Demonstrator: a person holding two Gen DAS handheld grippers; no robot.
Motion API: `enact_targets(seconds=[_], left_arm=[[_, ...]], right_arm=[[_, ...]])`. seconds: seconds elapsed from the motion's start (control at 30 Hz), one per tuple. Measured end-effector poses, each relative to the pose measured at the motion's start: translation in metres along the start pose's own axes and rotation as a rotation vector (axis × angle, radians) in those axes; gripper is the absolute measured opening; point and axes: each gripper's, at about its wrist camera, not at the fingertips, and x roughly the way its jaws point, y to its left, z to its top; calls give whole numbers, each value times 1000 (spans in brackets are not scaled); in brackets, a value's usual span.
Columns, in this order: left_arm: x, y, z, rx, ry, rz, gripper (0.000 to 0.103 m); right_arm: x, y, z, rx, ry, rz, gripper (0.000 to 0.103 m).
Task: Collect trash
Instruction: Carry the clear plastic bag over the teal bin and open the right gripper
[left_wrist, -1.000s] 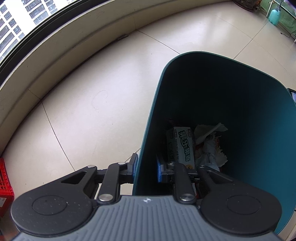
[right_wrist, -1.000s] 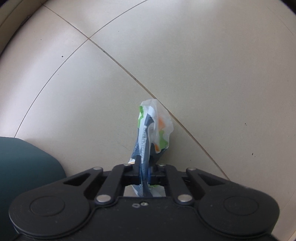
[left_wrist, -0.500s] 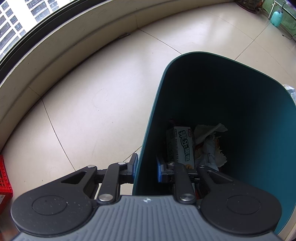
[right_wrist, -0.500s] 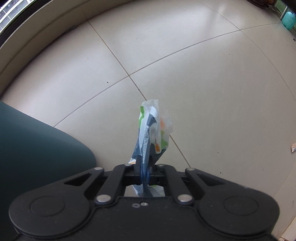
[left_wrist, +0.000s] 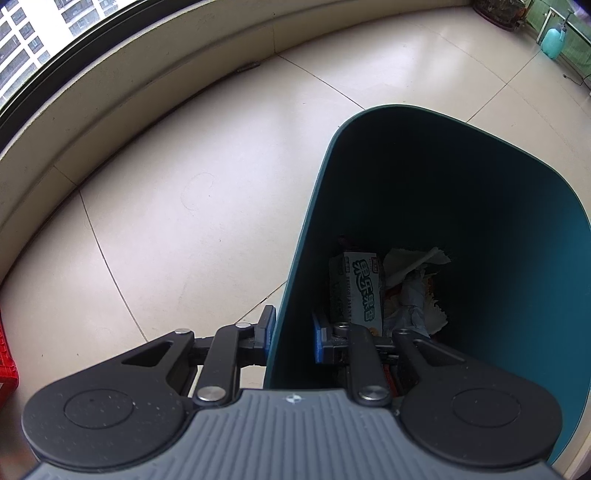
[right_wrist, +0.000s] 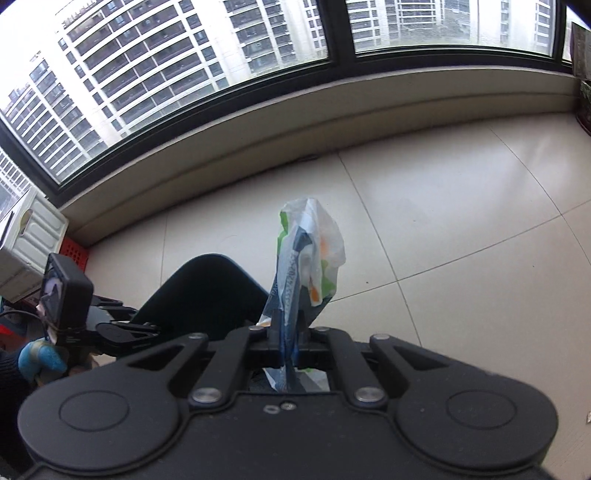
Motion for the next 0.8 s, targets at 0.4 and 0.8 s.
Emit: enact_targets(seconds=[0.4, 0.8], left_arm=[[-2, 4, 3, -4, 3, -6, 19], [-5, 7, 5, -13, 6, -23, 19]], right_arm=[[70, 51, -18, -144, 258, 62, 4], [148, 62, -59, -175, 470, -59, 5]])
